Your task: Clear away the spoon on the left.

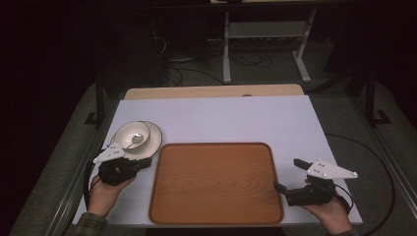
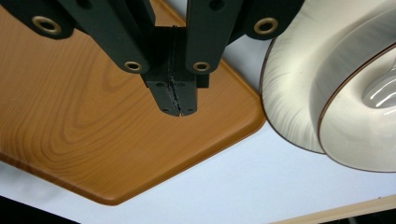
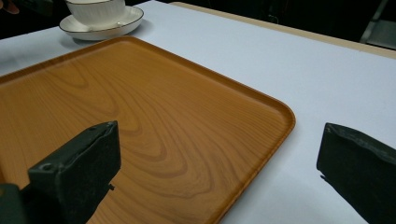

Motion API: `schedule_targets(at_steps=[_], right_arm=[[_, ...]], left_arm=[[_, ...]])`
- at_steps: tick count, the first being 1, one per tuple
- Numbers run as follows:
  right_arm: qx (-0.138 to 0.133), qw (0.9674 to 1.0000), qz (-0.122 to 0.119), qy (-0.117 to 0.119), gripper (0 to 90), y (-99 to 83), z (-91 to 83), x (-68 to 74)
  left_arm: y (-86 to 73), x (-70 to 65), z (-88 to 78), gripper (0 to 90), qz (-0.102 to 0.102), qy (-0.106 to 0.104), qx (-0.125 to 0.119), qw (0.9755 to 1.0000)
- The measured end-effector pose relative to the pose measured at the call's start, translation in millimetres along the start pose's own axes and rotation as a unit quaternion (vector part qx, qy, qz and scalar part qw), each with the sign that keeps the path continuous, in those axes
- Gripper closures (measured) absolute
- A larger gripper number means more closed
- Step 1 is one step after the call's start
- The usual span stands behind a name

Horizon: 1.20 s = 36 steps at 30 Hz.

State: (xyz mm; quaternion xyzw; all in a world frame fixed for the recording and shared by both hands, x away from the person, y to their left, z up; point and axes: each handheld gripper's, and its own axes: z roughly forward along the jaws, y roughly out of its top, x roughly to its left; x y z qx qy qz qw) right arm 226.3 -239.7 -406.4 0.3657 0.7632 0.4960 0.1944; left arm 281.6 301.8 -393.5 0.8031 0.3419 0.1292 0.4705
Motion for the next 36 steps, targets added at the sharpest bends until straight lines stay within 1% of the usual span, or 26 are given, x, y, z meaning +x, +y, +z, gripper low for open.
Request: schedule_targets(at_steps=[8, 11, 12, 15, 18, 28, 36], right_arm=[[-0.001, 1.0, 0.001, 0.0, 0.0, 0.0, -0.4, -0.5], [-0.001, 1.0, 0.0, 0.001, 0.0, -0.1, -0.4, -0.4], [0.0, 1.0, 0.0, 0.001, 0.0, -0.1, -0.3, -0.3], [0.0, 1.0, -0.001, 0.001, 0.0, -0.1, -0.2, -0.3], [0.0, 1.0, 0.0, 0.001, 0.0, 0.0, -0.2, -0.5], [0.001, 1.0, -0.001, 0.001, 0.0, -0.1, -0.1, -0.4], [0.001, 1.0, -0.002, 0.001, 0.0, -0.1, -0.1, -0.4]], left_arm=[[-2.1, 6.8, -3.4, 89.7, -0.009, 0.011, -0.001, 0.9999], [-2.7, 8.5, -4.7, 89.7, -0.009, 0.015, -0.001, 0.9999], [-3.3, 9.8, -5.9, 89.8, -0.01, 0.02, -0.002, 0.9997], [-3.9, 11.7, -7.5, 89.8, -0.01, 0.025, -0.001, 0.9996], [-5.2, 15.8, -10.5, 89.8, -0.016, 0.033, -0.004, 0.9993], [-7.3, 21.9, -15.7, 89.8, -0.025, 0.047, -0.007, 0.9986], [-8.2, 25.3, -18.9, 89.8, -0.027, 0.056, -0.008, 0.998]])
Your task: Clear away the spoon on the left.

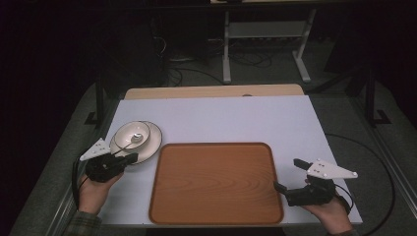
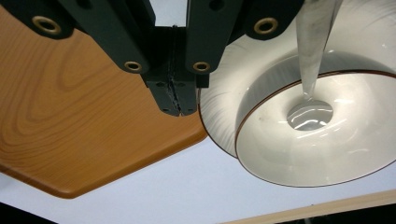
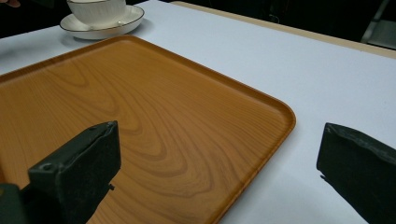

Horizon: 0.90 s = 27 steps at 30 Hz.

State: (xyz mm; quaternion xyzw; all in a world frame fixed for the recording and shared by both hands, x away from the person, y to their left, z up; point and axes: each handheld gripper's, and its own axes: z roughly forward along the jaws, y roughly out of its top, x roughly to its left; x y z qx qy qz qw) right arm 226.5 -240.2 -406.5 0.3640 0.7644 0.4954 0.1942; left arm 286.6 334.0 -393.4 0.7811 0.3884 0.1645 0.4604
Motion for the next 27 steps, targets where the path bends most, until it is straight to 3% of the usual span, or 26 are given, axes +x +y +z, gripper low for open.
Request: schedule_targets(at_steps=[27], right_arm=[[0.001, 1.0, -0.001, -0.001, 0.0, -0.2, 0.0, -0.2]], left_arm=[[-9.7, 27.2, -19.5, 89.8, -0.035, 0.048, -0.013, 0.9981]])
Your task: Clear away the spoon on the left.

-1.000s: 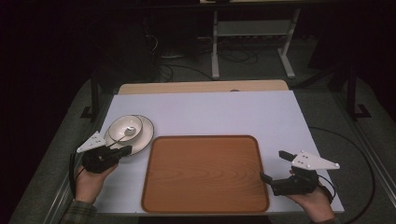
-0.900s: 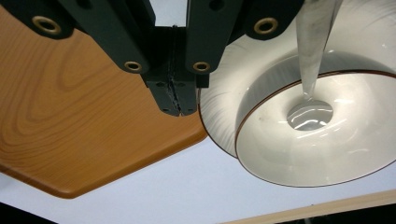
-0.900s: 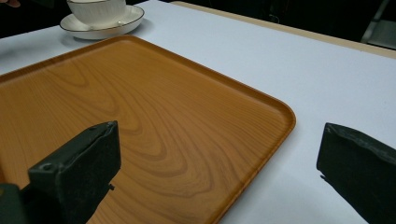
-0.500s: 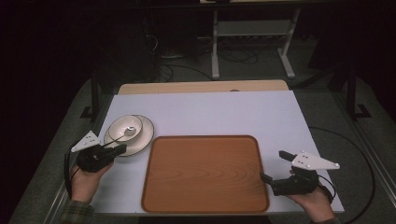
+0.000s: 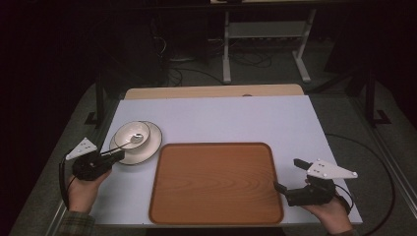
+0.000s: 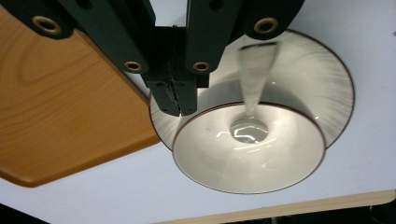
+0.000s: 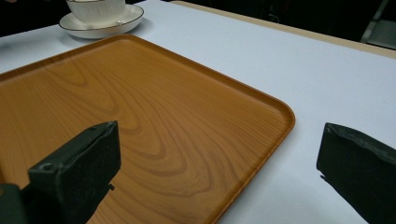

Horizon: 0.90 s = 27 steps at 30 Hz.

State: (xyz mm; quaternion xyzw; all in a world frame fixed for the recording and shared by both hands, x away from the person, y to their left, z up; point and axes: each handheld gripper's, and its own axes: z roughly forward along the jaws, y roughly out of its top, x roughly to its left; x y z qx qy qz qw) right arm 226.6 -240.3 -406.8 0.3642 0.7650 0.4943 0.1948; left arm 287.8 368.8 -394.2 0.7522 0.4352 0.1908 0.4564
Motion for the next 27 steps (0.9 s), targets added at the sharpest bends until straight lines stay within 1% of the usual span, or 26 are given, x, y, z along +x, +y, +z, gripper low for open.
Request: schedule_targets(at_steps=[5, 22, 27], right_arm=[[0.0, 1.0, 0.0, 0.0, 0.0, 0.0, 0.0, -0.1], [0.0, 1.0, 0.0, 0.002, 0.0, 0.1, 0.9, -0.2], [0.0, 1.0, 0.0, 0.002, 0.0, 0.2, 1.4, -0.1]], left_arm=[[-1.8, 5.5, -3.4, 89.8, -0.009, 0.008, -0.005, 0.9999], [-1.5, 12.7, -5.8, 89.9, -0.014, 0.027, -0.012, 0.9995], [-1.2, 17.9, -6.3, 89.9, -0.021, 0.036, -0.014, 0.999]])
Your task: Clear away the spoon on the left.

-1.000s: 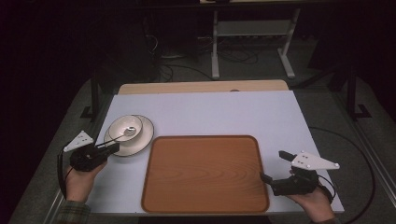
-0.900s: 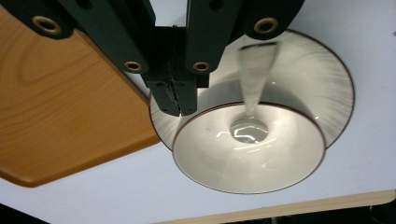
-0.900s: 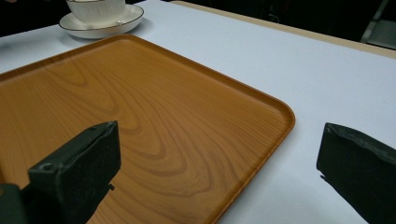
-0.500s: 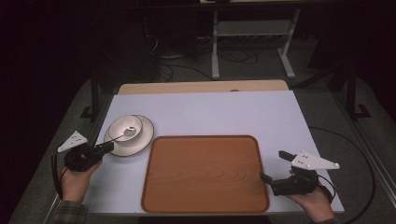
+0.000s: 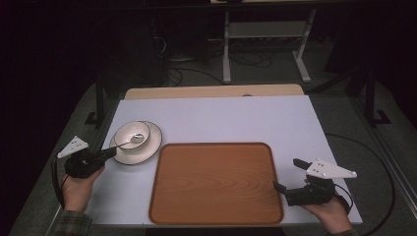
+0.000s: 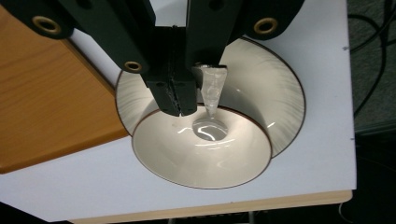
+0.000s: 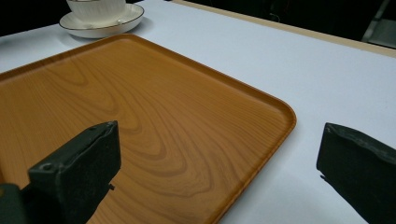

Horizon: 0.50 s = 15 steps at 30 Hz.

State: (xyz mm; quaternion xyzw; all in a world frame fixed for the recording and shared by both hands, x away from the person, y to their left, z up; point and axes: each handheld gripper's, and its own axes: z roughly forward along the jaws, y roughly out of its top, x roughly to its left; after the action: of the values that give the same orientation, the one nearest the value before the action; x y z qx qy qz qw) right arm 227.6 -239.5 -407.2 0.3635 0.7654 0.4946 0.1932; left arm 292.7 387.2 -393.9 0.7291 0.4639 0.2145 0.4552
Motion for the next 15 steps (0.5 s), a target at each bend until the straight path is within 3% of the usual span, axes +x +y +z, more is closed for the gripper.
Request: schedule_targets(at_steps=[7, 15], right_arm=[[0.002, 1.0, -0.001, -0.001, 0.0, 0.0, 0.4, 0.3], [0.005, 1.0, -0.007, 0.003, 0.0, 1.3, 2.8, 0.1]], left_arm=[[0.4, 7.0, 1.0, 89.9, -0.007, 0.011, -0.005, 0.9999], [2.4, 4.6, 1.9, 89.9, -0.002, 0.025, -0.002, 0.9997]])
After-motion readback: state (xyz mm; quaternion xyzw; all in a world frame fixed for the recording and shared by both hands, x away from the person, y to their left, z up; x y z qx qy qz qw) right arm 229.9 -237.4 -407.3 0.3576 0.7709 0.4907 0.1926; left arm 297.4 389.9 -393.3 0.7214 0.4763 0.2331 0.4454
